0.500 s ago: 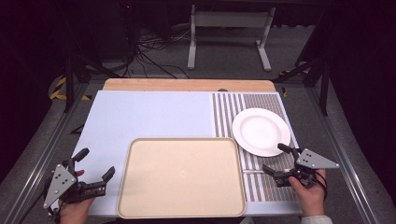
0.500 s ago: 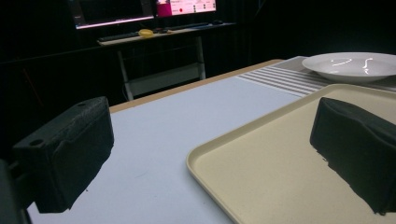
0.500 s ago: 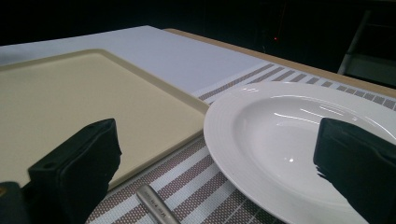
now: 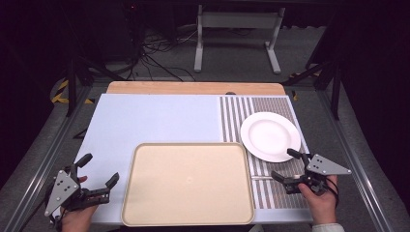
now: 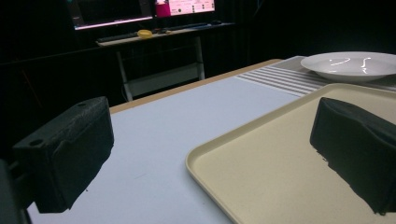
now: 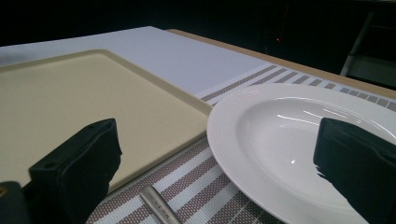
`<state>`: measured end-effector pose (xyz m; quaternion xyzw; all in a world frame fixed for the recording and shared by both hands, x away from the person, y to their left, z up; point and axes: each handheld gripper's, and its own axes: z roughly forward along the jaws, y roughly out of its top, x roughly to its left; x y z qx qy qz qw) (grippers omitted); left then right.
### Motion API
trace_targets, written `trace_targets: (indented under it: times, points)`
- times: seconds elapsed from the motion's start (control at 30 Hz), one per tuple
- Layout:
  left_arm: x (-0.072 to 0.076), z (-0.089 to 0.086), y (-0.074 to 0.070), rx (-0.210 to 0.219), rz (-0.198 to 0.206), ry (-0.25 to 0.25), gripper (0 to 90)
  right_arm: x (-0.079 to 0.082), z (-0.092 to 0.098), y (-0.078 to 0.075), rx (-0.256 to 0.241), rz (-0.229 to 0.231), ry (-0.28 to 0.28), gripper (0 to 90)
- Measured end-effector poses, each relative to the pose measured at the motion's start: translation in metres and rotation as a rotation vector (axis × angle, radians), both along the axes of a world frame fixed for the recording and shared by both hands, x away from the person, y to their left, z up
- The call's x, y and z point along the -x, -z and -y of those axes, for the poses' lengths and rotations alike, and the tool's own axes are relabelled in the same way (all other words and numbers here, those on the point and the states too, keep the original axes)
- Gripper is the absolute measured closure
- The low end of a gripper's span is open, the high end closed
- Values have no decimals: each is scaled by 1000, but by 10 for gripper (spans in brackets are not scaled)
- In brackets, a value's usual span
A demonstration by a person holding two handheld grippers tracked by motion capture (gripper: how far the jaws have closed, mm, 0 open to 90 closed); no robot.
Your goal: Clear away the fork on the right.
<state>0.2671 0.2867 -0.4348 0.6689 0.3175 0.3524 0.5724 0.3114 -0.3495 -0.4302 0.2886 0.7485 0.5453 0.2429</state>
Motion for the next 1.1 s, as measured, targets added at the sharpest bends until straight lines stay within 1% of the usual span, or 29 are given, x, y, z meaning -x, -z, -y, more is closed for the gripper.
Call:
trace_targets:
  times: [0.43, 0.6, 0.63, 0.67, 0.7, 0.73, 0.8, 0.83, 0.9, 0.97, 1.0, 1.1]
  points:
    - [0, 0, 0, -3, -2, -1, 6, -1, 0, 1, 1, 0, -6, 13]
    - [0, 0, 0, -4, -1, -3, 6, -1, 2, -6, 1, 13, 3, 13]
    - [0, 0, 0, -4, -1, -3, 6, -1, 3, -8, -2, 3, 1, 13]
    - [0, 0, 0, -4, -1, -3, 6, -2, 3, -9, 8, 0, -1, 13]
    - [0, 0, 0, -4, -1, -3, 5, -2, 3, -9, 8, 0, -1, 13]
    - [0, 0, -1, -5, 0, -3, 6, -3, 3, -13, 29, -11, -14, 25]
    - [1, 0, -1, -3, -1, -5, 6, -3, 2, -17, 57, -17, -28, 30]
    - [1, 0, -1, -3, -1, -5, 5, -3, 2, -17, 57, -17, -28, 30]
    - [0, 0, -1, -4, 1, -7, 5, -4, 2, -22, 88, -29, -46, 45]
    - [0, 0, -1, -2, 0, -5, 5, -6, 3, -30, 121, -53, -55, 54]
    - [0, 0, -1, -1, -1, -3, 5, -6, 3, -30, 121, -53, -55, 54]
    - [0, 0, -1, 1, -3, 0, 5, -7, 3, -37, 175, -78, -60, 57]
